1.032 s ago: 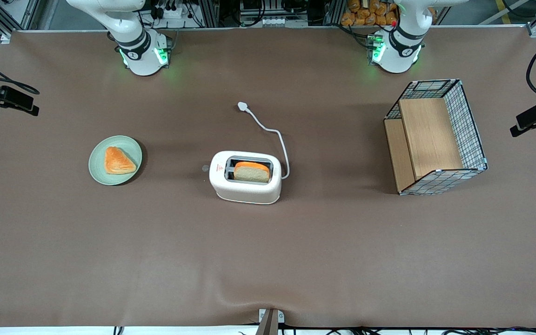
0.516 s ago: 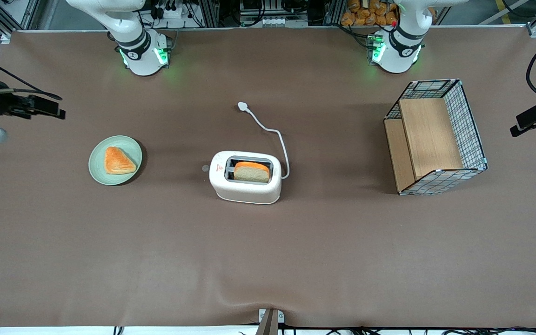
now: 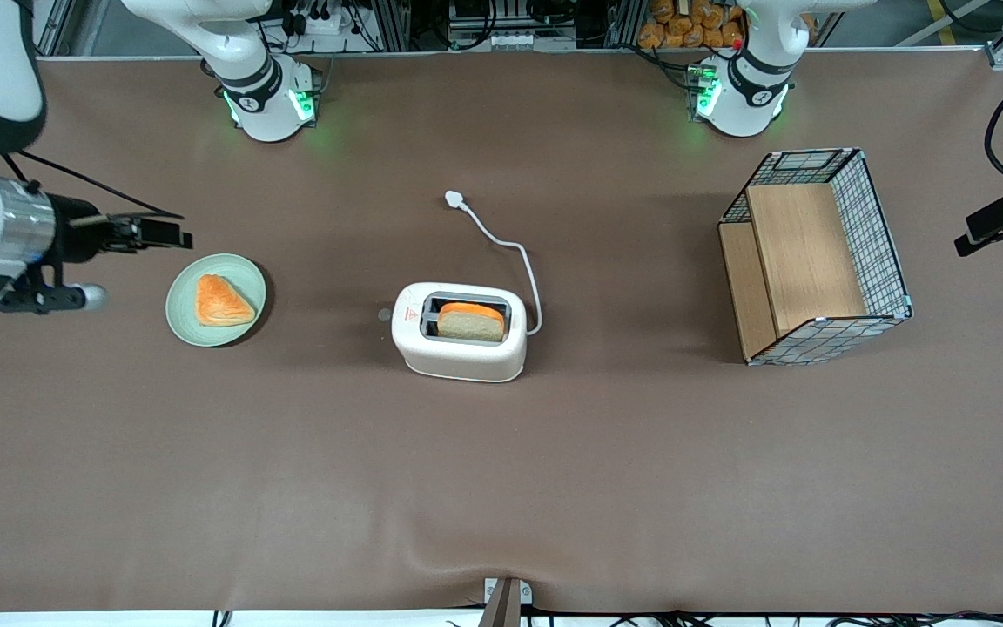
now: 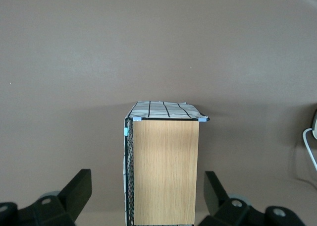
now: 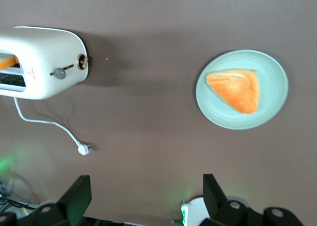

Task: Press toaster button with right arm
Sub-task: 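Swing the right gripper down past the green plate toward the toaster's side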

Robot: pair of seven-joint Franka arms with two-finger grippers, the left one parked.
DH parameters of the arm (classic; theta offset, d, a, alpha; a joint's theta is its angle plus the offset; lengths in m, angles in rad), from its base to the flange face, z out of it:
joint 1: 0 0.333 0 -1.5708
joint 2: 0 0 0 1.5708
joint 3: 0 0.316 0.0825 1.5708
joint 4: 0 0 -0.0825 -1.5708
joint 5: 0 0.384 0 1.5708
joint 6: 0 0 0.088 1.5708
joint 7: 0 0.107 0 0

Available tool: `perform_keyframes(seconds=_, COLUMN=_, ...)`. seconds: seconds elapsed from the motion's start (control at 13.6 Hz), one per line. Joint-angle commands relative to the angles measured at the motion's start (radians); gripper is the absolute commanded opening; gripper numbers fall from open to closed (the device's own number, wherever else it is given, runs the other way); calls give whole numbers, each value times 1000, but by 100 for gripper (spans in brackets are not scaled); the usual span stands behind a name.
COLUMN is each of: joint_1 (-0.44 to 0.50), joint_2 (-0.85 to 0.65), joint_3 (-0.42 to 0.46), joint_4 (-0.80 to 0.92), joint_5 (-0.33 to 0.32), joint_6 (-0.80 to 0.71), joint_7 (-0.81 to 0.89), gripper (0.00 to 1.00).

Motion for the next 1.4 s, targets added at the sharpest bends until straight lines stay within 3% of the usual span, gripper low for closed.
perform_keyframes(seconds=0.0, joint_1=67, joint_2=25, joint_3=-3, joint_4=5, joint_5=17, joint_6=37, joint_7=9, gripper=100)
perform_keyframes(seconds=0.59, joint_1=178, joint_2=94, joint_3=-1, joint_4=5, joint_5=20, joint_6=152, joint_7=12, gripper=98)
perform_keyframes(seconds=0.88, joint_1=193, joint_2=140, joint_3=-3, joint_4=5, joint_5=139, joint_6=171, joint_7=12, gripper=80)
perform_keyframes(seconds=1.33, joint_1=242, joint_2=178, joint_3=-3, joint_4=3, joint_5=195, joint_6=171, joint_7=12, gripper=52)
